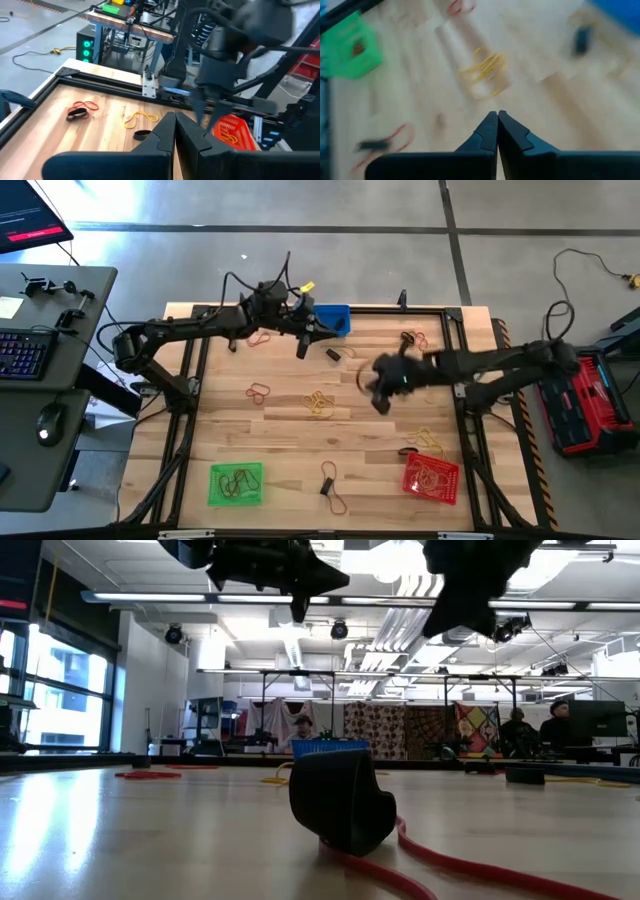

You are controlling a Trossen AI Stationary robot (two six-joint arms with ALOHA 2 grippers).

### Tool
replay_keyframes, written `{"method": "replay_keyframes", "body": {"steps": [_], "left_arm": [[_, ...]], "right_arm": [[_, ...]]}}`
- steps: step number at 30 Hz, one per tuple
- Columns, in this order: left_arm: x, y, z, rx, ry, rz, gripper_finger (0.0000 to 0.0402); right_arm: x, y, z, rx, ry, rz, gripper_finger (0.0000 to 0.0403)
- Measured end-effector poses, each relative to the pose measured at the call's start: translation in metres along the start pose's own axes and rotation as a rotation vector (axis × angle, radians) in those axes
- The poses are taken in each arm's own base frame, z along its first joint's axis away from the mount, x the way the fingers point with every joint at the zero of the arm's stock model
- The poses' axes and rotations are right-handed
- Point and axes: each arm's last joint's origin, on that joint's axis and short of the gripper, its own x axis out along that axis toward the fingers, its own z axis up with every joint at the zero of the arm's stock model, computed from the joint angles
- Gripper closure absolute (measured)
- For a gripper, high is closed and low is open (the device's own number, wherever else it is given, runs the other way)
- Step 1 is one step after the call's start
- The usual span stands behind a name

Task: Sort rubber bands into baskets
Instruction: Put the black rubber band into the blue basket

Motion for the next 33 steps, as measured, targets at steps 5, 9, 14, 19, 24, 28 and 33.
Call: {"method": "replay_keyframes", "body": {"steps": [5, 9, 14, 19, 24, 28, 33], "left_arm": [[-0.002, 0.005, 0.001, -0.009, -0.01, 0.04, 0.0401], [-0.001, 0.005, 0.003, -0.042, -0.048, 0.12, 0.0401], [0.001, 0.003, 0.005, -0.079, -0.087, 0.209, 0.0401], [0.003, 0.0, 0.004, -0.158, -0.111, 0.273, 0.0401], [0.005, -0.004, 0.003, -0.083, -0.087, 0.257, 0.0401], [0.005, -0.005, 0.002, -0.065, -0.068, 0.211, 0.0401], [0.005, -0.006, 0.002, -0.051, -0.066, 0.211, 0.0401]], "right_arm": [[0.003, -0.055, 0.024, -0.111, -0.001, 0.027, 0.0403], [0.008, -0.105, 0.028, -0.086, -0.067, 0.148, 0.0403], [0.012, -0.144, 0.016, -0.061, -0.097, 0.064, 0.0403], [0.01, -0.164, 0.01, -0.018, -0.087, -0.094, 0.0403], [0.004, -0.183, 0.001, 0.124, -0.021, -0.295, 0.04], [-0.001, -0.197, -0.007, 0.215, 0.035, -0.407, 0.0372], [0.003, -0.211, -0.016, 0.311, 0.114, -0.47, 0.0298]]}}
